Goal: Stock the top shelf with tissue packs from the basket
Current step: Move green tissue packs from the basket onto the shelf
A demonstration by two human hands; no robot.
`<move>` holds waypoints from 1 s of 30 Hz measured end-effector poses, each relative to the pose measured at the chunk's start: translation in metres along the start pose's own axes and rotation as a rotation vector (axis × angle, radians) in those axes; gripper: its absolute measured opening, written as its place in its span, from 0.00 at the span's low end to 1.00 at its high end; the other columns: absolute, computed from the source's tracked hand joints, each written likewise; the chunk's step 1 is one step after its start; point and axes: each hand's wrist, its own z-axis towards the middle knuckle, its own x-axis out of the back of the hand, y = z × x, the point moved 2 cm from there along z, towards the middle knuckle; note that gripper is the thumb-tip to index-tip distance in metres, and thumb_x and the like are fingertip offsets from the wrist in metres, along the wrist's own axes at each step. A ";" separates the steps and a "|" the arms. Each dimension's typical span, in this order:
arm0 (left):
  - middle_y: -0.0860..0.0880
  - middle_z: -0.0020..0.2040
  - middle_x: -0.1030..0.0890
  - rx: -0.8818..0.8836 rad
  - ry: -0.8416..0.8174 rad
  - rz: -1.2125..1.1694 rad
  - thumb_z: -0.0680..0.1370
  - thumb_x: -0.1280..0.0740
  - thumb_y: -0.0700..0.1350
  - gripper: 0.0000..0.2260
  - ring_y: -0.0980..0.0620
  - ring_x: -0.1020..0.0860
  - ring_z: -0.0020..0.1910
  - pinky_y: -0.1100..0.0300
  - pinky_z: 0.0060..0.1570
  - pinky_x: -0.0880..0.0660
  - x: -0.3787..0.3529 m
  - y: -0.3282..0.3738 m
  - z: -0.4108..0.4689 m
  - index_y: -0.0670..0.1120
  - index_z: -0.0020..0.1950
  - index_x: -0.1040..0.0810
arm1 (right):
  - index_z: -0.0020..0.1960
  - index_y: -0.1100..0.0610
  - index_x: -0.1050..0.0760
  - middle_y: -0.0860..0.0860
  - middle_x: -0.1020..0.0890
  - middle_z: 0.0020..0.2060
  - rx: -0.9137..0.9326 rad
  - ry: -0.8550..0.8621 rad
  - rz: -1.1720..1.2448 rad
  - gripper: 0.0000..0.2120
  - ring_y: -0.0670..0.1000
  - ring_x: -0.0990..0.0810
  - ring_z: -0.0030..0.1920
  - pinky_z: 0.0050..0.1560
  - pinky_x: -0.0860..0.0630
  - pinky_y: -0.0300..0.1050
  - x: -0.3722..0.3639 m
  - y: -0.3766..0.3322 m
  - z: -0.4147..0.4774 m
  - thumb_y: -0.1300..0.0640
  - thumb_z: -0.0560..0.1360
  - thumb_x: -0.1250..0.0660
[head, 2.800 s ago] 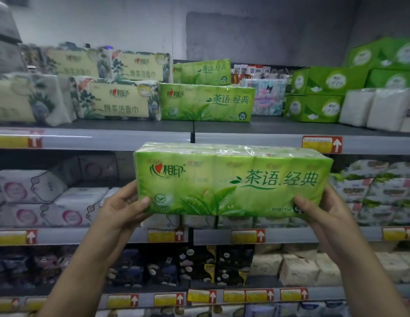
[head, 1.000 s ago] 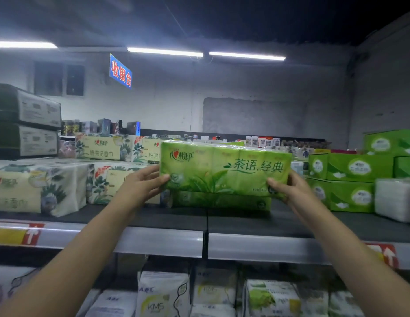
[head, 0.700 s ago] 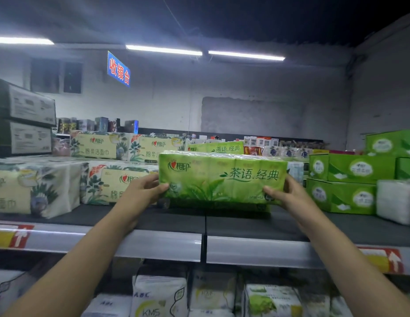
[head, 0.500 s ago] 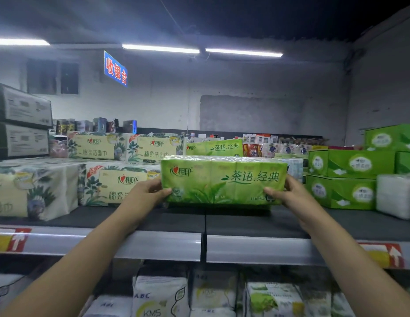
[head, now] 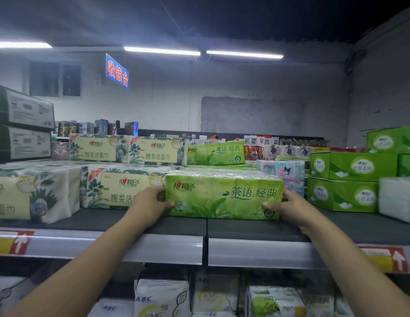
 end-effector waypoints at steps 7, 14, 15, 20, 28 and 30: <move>0.44 0.45 0.17 0.082 0.028 -0.036 0.72 0.25 0.43 0.11 0.45 0.19 0.48 0.50 0.56 0.23 0.000 -0.003 0.000 0.41 0.52 0.18 | 0.63 0.56 0.29 0.55 0.21 0.60 -0.001 -0.014 0.010 0.24 0.55 0.22 0.57 0.64 0.29 0.52 0.000 0.003 0.007 0.63 0.69 0.26; 0.48 0.46 0.18 0.024 0.124 -0.149 0.68 0.21 0.42 0.19 0.48 0.19 0.46 0.49 0.52 0.21 0.004 -0.001 -0.005 0.42 0.55 0.20 | 0.77 0.52 0.46 0.53 0.38 0.75 0.164 0.105 0.048 0.42 0.54 0.38 0.73 0.69 0.38 0.54 0.005 -0.005 0.005 0.53 0.70 0.26; 0.47 0.47 0.18 0.011 0.144 -0.152 0.67 0.21 0.43 0.19 0.49 0.19 0.45 0.51 0.51 0.22 0.004 -0.001 -0.006 0.42 0.56 0.20 | 0.77 0.52 0.46 0.53 0.39 0.75 0.184 0.121 0.064 0.42 0.54 0.39 0.73 0.69 0.39 0.53 0.005 -0.006 0.005 0.52 0.70 0.27; 0.46 0.47 0.19 -0.046 0.209 -0.137 0.69 0.23 0.44 0.18 0.57 0.23 0.39 0.63 0.41 0.30 0.006 0.005 -0.012 0.41 0.57 0.21 | 0.77 0.54 0.45 0.53 0.38 0.74 0.215 0.164 0.070 0.38 0.53 0.38 0.73 0.68 0.38 0.50 0.006 -0.007 0.004 0.55 0.73 0.29; 0.48 0.49 0.19 -0.066 0.181 -0.085 0.69 0.23 0.46 0.21 0.51 0.20 0.44 0.59 0.50 0.26 0.005 0.006 -0.014 0.42 0.60 0.22 | 0.77 0.53 0.45 0.53 0.36 0.74 0.221 0.168 0.071 0.37 0.53 0.36 0.72 0.67 0.37 0.50 0.006 -0.006 0.004 0.55 0.73 0.29; 0.47 0.51 0.18 -0.068 0.191 -0.100 0.70 0.23 0.46 0.22 0.50 0.19 0.45 0.56 0.52 0.24 0.006 0.006 -0.013 0.42 0.60 0.22 | 0.76 0.54 0.43 0.52 0.36 0.73 0.237 0.181 0.070 0.36 0.51 0.35 0.71 0.64 0.36 0.46 0.005 -0.008 0.003 0.56 0.74 0.30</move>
